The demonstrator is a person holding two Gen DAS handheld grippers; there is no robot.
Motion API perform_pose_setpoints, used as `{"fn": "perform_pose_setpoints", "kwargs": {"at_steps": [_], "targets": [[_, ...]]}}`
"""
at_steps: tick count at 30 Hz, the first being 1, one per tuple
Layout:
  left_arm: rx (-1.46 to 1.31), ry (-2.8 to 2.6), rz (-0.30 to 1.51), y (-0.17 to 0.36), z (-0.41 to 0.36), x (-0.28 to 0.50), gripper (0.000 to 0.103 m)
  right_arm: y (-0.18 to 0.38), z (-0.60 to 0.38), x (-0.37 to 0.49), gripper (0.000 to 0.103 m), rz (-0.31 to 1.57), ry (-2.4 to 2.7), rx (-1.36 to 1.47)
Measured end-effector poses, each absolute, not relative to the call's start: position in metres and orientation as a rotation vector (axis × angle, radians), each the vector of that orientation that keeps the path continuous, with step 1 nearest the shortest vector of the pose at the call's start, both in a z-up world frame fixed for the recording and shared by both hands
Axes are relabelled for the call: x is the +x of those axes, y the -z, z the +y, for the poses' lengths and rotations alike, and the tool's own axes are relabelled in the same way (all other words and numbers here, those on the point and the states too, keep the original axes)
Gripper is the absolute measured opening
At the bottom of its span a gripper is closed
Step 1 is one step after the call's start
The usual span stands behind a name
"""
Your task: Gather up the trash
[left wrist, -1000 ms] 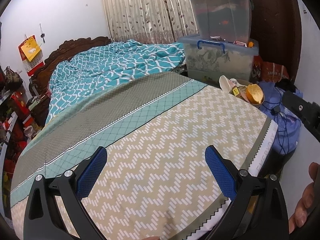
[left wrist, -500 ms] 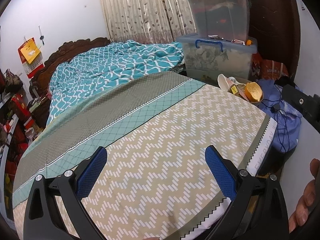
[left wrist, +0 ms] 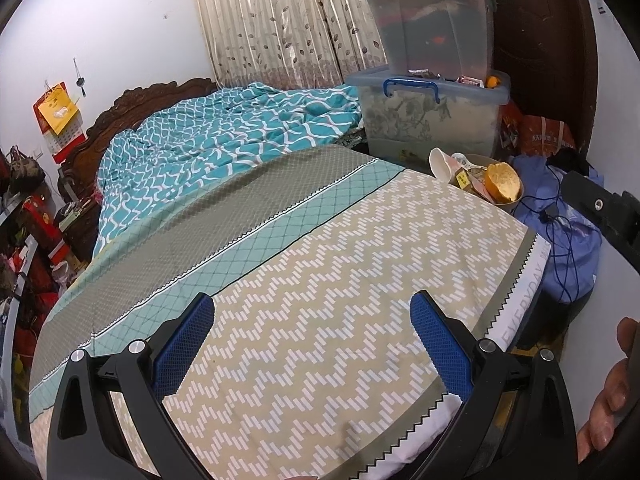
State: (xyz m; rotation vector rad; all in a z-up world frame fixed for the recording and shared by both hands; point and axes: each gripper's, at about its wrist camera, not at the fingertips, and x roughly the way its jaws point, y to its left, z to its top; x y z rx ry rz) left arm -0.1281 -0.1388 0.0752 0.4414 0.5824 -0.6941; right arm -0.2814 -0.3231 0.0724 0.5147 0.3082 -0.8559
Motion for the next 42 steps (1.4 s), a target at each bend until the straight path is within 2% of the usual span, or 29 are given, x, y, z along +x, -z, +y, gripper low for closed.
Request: {"fn": "perform_pose_setpoints", "kwargs": {"at_steps": [19,28,32,42], "targets": [[0.432,0.723,0.591,-0.069,-0.141,-0.127,0.094,-0.068,-0.318,-0.277,0.1,0.314,0.854,0.477],[0.398,0.779,0.521,-0.093,-0.151,-0.121,0.095,-0.076,-0.322,-0.278,0.1,0.257,0.879,0.433],[0.39,0.804,0.512,-0.104,-0.169,-0.114,0.095,-0.076,-0.338,-0.285,0.1,0.196,0.901,0.46],[0.479,0.862,0.54,-0.097,-0.257,-0.111,0.095,-0.059,-0.416,-0.272,0.1,0.304,0.879,0.521]]}}
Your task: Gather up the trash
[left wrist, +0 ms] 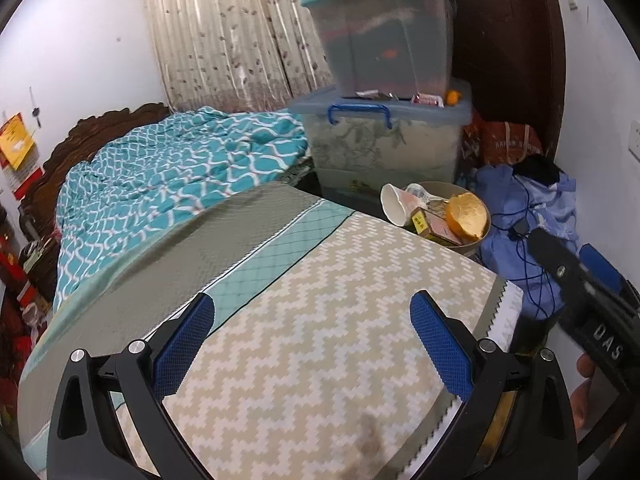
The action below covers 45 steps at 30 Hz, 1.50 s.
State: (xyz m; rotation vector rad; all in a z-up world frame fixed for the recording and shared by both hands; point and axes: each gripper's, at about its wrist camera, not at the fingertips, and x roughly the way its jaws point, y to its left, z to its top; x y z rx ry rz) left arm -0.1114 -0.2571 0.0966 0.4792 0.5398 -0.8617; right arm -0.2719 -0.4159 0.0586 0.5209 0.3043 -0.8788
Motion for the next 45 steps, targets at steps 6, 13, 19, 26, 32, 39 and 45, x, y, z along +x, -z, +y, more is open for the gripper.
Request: {"fn": "perform_pose_setpoints", "kwargs": {"at_steps": [6,13,19,26,32,39,45], "targets": [[0.518,0.852,0.563,-0.083,-0.317,-0.1,0.095,-0.041,-0.47,-0.267,0.1,0.363,0.881,0.576],[0.57,0.844,0.592,-0.065,-0.375,-0.093,0.094,-0.02,-0.519,-0.269,0.1,0.397,0.906,0.624],[0.61,0.844,0.606,-0.051,-0.402,-0.097,0.094,-0.005,-0.537,-0.269,0.1,0.421,0.903,0.652],[0.636,0.837,0.628,-0.039,-0.411,-0.097,0.094,0.008,-0.541,-0.267,0.1,0.431,0.896,0.689],[0.635,0.827,0.63,-0.037,-0.411,-0.095,0.094,0.008,-0.539,-0.265,0.1,0.43,0.891,0.687],[0.636,0.827,0.634,-0.037,-0.408,-0.096,0.094,0.003,-0.533,-0.268,0.1,0.422,0.89,0.684],[0.608,0.822,0.611,-0.044,-0.395,-0.095,0.094,-0.003,-0.524,-0.273,0.1,0.407,0.897,0.678]]}}
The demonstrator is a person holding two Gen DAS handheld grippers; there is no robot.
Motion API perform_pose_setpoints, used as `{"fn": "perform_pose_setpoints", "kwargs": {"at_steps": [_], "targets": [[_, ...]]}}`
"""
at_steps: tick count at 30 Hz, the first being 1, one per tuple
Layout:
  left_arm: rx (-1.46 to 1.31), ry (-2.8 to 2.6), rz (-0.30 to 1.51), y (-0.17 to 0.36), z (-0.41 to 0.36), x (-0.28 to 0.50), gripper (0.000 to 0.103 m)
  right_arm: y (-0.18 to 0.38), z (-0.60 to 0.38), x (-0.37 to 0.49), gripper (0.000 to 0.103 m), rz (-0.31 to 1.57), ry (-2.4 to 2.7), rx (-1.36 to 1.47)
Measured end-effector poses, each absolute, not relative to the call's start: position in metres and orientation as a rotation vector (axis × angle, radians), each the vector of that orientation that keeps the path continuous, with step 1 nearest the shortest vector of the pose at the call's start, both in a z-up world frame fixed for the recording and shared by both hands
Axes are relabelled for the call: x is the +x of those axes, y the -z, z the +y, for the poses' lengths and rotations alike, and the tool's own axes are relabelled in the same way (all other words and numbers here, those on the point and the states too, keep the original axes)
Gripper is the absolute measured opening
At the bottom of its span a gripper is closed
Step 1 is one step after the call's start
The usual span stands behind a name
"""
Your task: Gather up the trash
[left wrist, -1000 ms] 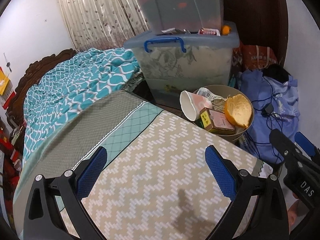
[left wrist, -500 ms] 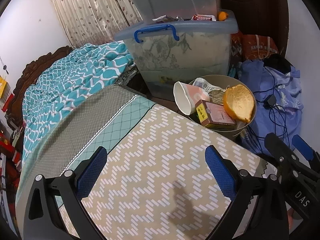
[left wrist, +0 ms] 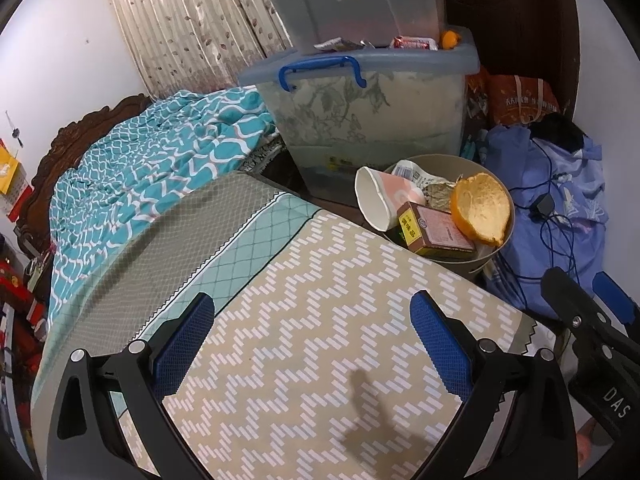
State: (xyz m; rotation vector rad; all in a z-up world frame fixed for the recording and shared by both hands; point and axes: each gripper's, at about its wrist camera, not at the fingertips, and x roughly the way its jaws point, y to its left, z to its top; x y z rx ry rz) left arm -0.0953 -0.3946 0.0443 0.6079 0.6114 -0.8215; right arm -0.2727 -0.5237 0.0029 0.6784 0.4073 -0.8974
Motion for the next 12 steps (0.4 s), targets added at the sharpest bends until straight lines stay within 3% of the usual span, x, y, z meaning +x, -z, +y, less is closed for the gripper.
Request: {"fn": "perform_pose_setpoints", "kwargs": {"at_steps": [12], "targets": [[0.519,0.797,0.616,-0.066,-0.353,-0.086,0.094,-0.02,-0.495,-0.278,0.1,0.377,0.908,0.642]]}}
